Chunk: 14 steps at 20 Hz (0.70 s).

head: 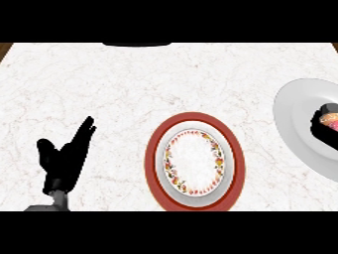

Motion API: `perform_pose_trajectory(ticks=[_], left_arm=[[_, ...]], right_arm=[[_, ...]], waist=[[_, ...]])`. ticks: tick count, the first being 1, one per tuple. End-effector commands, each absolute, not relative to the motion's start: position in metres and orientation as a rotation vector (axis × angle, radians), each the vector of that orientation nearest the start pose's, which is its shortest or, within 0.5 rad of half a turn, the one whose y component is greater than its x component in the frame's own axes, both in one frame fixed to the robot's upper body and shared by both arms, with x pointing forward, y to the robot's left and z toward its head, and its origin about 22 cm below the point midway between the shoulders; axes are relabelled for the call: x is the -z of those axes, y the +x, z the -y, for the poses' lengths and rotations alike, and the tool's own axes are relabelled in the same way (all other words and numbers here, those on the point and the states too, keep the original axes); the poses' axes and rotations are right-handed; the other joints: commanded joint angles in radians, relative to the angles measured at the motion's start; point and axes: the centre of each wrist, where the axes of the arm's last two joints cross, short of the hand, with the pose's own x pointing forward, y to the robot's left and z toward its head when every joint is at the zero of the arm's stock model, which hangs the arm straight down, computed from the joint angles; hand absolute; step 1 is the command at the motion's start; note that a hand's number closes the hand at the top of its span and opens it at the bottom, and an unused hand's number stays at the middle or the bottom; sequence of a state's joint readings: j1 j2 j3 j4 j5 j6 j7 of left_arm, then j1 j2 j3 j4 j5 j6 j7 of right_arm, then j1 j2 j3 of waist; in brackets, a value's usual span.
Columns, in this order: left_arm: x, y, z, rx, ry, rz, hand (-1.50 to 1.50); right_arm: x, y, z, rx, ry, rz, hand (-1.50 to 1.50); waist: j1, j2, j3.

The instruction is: Pick the cupcake from the plate and place it in the plate

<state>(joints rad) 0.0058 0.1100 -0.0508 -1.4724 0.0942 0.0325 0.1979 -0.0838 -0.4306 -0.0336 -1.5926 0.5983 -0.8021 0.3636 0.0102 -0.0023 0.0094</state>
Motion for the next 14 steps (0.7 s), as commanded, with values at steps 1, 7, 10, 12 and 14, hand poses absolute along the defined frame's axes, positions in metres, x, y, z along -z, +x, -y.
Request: perform_pose_trajectory(ticks=[1, 7, 10, 12, 14], left_arm=[[0.036, 0.225, -0.235, 0.027, -0.01, 1.19, 0.0], [0.021, 0.228, -0.237, 0.016, -0.018, 1.203, 0.0], [0.029, 0.24, -0.245, 0.038, -0.004, 1.208, 0.0], [0.024, 0.242, -0.234, 0.052, -0.01, 1.226, 0.0], [0.025, 0.238, -0.232, 0.046, -0.031, 1.207, 0.0]], right_arm=[[-0.063, 0.275, 0.37, 0.155, -1.339, 1.554, 1.5], [-0.055, 0.305, 0.412, 0.153, -1.32, 1.55, 1.5], [-0.031, 0.296, 0.431, -0.023, -1.294, 1.223, -1.5], [-0.033, 0.3, 0.448, -0.076, -1.219, 1.164, -1.5], [-0.039, 0.309, 0.454, -0.11, -1.141, 1.193, -1.5]], waist=[[0.002, 0.006, -0.007], [0.01, 0.007, -0.007], [0.027, 0.019, -0.008], [0.039, 0.022, -0.006], [0.03, 0.015, -0.006]])
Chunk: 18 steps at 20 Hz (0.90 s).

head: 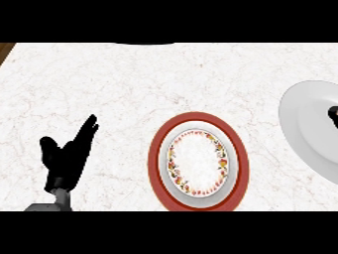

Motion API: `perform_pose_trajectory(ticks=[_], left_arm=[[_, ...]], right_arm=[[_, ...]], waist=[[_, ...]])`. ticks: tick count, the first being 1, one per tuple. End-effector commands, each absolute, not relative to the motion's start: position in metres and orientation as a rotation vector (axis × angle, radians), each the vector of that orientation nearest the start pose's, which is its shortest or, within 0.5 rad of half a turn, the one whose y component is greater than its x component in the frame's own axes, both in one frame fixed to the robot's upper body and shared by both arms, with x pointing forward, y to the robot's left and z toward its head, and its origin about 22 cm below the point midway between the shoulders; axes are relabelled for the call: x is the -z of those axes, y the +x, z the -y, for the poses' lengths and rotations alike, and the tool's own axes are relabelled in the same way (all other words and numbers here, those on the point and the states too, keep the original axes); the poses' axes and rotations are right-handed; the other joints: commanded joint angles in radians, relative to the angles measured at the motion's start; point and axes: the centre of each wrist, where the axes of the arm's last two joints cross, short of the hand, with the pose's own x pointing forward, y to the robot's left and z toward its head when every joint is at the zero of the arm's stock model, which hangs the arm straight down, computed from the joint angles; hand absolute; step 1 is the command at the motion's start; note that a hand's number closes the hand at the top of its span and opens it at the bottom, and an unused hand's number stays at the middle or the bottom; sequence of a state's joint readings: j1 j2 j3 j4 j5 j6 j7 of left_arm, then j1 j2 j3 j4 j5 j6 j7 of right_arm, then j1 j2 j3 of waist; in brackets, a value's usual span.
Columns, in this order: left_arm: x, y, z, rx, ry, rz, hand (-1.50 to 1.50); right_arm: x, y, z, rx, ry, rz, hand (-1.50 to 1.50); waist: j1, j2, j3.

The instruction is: Pick the cupcake from the plate and place it in the plate

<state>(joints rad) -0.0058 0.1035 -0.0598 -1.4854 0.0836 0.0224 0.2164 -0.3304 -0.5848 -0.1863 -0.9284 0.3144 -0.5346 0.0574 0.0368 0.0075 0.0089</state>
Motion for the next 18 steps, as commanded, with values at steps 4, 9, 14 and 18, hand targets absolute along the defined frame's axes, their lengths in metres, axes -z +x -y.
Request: perform_pose_trajectory(ticks=[4, 9, 14, 18], left_arm=[[0.03, 0.242, -0.235, 0.051, -0.024, 1.196, 0.0], [0.018, 0.246, -0.232, 0.03, -0.01, 1.2, 0.0], [0.031, 0.238, -0.235, 0.021, -0.005, 1.205, 0.0], [0.031, 0.228, -0.248, 0.014, -0.011, 1.191, 0.0]], right_arm=[[-0.007, 0.313, 0.445, -0.052, -1.029, 1.353, -1.5], [-0.015, 0.319, 0.453, 0.133, -0.988, 1.559, -1.5], [-0.034, 0.308, 0.491, 0.325, -0.934, 1.621, -1.5], [-0.012, 0.283, 0.501, 0.358, -0.843, 1.597, -1.5]], waist=[[-0.002, 0.008, -0.004], [-0.006, 0.006, -0.003], [-0.013, 0.004, -0.005], [-0.023, -0.003, -0.007]])
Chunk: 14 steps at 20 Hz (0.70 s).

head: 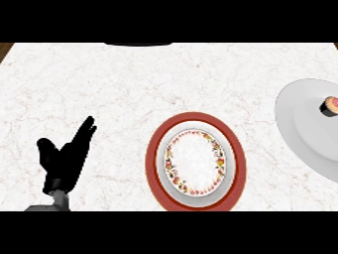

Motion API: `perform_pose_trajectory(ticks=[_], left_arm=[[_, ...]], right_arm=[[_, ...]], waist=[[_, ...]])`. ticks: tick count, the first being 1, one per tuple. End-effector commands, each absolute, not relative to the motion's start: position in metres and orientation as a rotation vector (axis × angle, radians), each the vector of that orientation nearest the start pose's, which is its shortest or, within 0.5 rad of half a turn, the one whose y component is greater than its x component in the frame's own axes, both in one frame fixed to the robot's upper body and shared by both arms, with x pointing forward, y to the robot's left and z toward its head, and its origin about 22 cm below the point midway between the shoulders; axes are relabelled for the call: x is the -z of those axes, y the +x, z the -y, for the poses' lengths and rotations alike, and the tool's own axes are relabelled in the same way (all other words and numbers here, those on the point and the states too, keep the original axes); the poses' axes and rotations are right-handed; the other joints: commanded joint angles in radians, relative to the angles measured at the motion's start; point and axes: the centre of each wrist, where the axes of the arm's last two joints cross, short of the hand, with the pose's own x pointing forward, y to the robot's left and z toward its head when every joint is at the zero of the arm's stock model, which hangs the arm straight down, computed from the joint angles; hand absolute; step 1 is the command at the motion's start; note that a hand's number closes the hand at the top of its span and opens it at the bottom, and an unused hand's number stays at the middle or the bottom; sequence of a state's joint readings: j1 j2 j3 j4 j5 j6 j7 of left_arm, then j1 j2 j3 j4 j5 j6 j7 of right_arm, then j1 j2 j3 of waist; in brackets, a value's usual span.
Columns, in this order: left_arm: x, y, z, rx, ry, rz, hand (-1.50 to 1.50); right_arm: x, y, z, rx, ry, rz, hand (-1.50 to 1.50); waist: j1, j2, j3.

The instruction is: Pick the cupcake from the plate and place it in the plate

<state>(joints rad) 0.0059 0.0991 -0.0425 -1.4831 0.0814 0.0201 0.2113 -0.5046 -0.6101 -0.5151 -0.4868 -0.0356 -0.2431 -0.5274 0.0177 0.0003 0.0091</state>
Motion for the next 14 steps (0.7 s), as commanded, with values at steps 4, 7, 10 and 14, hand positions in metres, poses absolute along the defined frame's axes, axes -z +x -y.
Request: perform_pose_trajectory(ticks=[4, 7, 10, 14], left_arm=[[0.031, 0.232, -0.258, 0.01, 0.006, 1.205, 0.0], [0.051, 0.226, -0.241, -0.008, 0.032, 1.191, 0.0], [0.029, 0.244, -0.248, -0.018, 0.026, 1.193, 0.0], [0.027, 0.231, -0.232, -0.016, 0.002, 1.195, 0.0]], right_arm=[[-0.019, 0.247, 0.53, 0.29, -0.677, 1.635, -1.5], [-0.001, 0.217, 0.538, 0.261, -0.636, 1.652, -1.5], [-0.006, 0.191, 0.553, 0.185, -0.58, 1.629, -1.5], [0.006, 0.143, 0.561, 0.118, -0.62, 1.601, -1.5]], waist=[[-0.024, -0.001, -0.009], [-0.028, 0.001, -0.009], [-0.034, -0.002, -0.01], [-0.033, -0.003, -0.01]])
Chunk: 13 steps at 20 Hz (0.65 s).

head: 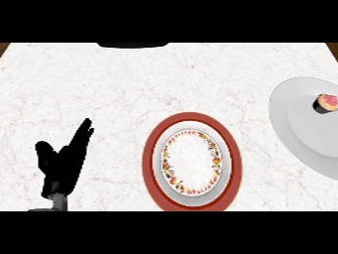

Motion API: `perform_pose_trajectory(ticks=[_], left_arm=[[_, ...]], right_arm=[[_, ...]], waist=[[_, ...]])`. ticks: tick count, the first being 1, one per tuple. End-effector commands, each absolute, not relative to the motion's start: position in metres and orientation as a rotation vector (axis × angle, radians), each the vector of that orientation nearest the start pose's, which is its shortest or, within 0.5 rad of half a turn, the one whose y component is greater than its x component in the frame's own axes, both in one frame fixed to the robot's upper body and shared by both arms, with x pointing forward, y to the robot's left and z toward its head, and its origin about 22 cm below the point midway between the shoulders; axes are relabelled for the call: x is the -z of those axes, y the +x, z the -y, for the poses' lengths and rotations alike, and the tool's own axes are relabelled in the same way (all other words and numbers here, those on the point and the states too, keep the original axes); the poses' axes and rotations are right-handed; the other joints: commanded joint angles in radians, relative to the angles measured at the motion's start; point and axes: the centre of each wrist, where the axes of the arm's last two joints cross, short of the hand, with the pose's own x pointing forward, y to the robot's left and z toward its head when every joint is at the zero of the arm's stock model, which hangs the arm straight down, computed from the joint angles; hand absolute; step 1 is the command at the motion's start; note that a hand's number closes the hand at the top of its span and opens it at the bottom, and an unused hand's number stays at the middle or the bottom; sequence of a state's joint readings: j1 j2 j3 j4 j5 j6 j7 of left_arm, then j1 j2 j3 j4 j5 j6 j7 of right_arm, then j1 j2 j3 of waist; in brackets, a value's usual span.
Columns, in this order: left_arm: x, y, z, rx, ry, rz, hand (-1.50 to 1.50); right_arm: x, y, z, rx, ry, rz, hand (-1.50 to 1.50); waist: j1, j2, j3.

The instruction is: Pick the cupcake from the plate and place it in the plate

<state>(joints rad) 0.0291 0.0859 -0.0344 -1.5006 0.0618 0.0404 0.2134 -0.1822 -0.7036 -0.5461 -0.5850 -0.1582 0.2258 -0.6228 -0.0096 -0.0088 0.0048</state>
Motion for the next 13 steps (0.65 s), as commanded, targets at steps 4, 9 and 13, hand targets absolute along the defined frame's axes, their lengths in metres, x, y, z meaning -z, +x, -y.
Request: perform_pose_trajectory(ticks=[4, 9, 13], left_arm=[[0.033, 0.235, -0.242, 0.002, 0.004, 1.178, 0.0], [0.039, 0.238, -0.262, -0.014, 0.014, 1.194, 0.0], [0.03, 0.239, -0.248, 0.022, 0.016, 1.181, 0.0]], right_arm=[[-0.006, 0.146, 0.565, 0.05, -0.635, 1.582, -1.5], [0.001, 0.108, 0.549, 0.056, -0.657, 1.581, -1.5], [0.028, 0.103, 0.53, 0.044, -0.657, 1.559, -1.5]], waist=[[0.007, 0.009, -0.005], [-0.002, 0.008, -0.006], [0.006, 0.009, -0.005]])
